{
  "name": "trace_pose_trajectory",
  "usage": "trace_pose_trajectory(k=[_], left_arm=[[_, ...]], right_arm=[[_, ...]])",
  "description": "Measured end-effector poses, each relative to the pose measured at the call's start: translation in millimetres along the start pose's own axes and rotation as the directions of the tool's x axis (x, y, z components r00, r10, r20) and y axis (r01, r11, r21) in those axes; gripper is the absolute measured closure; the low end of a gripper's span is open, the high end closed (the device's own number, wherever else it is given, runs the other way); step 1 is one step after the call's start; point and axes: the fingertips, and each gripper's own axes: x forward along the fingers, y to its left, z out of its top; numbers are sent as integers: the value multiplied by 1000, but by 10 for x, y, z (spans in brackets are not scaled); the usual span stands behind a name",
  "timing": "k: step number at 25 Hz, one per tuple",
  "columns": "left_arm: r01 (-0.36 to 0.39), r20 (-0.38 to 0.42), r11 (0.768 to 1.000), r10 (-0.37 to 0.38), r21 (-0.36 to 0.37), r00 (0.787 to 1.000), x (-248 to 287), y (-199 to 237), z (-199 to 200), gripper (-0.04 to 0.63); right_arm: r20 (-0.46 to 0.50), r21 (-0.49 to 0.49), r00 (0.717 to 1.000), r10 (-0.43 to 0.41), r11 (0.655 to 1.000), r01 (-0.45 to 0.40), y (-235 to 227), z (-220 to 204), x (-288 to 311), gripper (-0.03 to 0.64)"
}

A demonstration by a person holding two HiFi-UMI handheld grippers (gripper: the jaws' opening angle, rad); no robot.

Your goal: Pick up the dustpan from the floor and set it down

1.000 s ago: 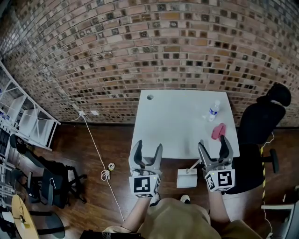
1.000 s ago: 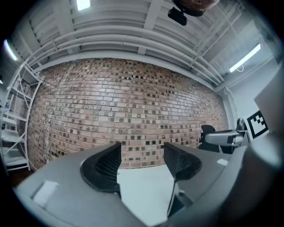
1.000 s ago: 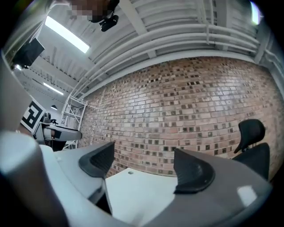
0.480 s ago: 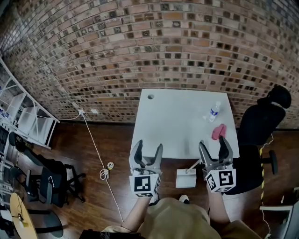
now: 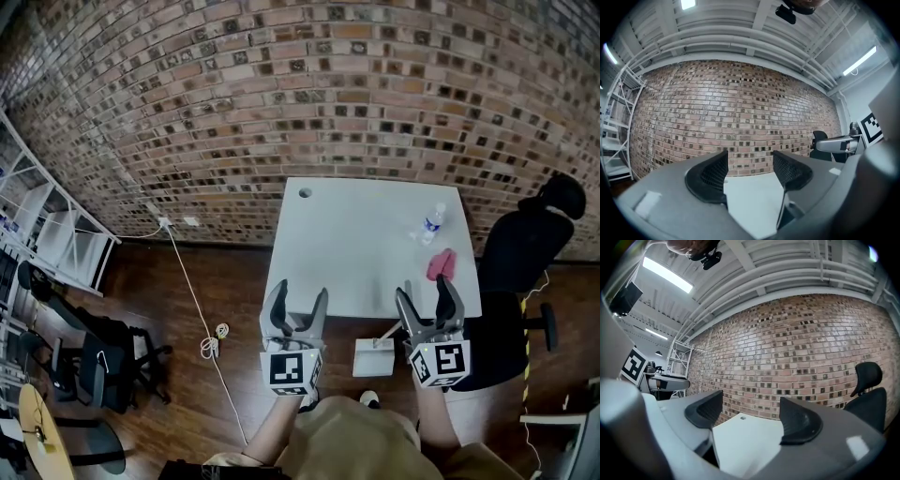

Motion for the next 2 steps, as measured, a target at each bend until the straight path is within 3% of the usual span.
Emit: trace_pose_trajectory(k=[2], left_arm=[[0, -1, 1000, 0, 1, 1000, -12, 6, 2, 316]], right_arm=[[-3, -1, 1000, 7, 1000, -7, 30, -10, 2, 238]])
